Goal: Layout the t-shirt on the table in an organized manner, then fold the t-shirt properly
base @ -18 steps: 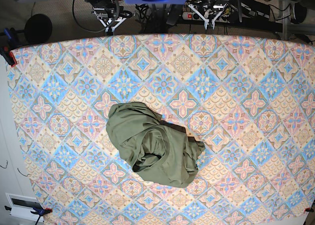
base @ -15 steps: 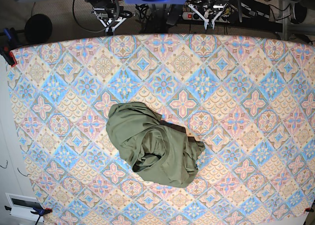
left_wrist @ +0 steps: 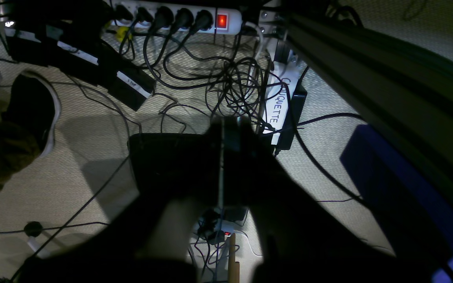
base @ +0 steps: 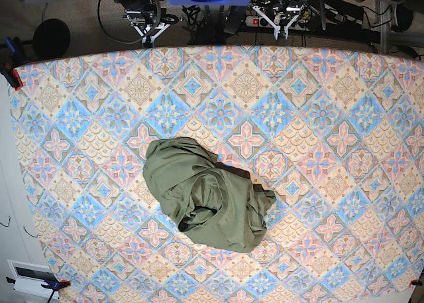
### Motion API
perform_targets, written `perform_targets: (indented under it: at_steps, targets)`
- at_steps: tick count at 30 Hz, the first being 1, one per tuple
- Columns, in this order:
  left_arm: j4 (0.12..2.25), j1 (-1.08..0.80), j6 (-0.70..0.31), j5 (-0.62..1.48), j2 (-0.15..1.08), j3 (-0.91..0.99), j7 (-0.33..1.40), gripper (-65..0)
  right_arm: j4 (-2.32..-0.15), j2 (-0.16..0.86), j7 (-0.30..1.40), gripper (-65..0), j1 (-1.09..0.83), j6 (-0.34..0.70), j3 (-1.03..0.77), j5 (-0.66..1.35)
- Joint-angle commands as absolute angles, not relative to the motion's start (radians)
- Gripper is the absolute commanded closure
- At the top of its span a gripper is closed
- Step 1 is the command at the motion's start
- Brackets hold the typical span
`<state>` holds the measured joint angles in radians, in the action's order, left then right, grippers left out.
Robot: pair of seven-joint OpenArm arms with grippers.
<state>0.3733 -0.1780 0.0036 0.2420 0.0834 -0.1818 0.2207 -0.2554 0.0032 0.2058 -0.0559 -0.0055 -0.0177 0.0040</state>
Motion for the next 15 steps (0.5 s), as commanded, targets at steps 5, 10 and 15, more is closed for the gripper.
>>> perform_targets:
  at_steps: [5,10,15]
  targets:
    - [0.380,-0.180,0.004,0.246,0.085,-0.183,0.220,-0.2,-0.260,0.007,0.205,0.0,-0.056,-0.008,-0.018,0.002]
    - [0.380,-0.189,0.004,0.239,0.090,-0.185,0.220,-0.2,-0.262,0.007,0.205,0.0,-0.104,-0.008,-0.021,0.002]
    - [0.440,-0.248,0.004,0.237,0.127,-0.186,0.220,-0.2,-0.266,0.019,0.205,0.0,-0.166,-0.008,-0.021,0.002]
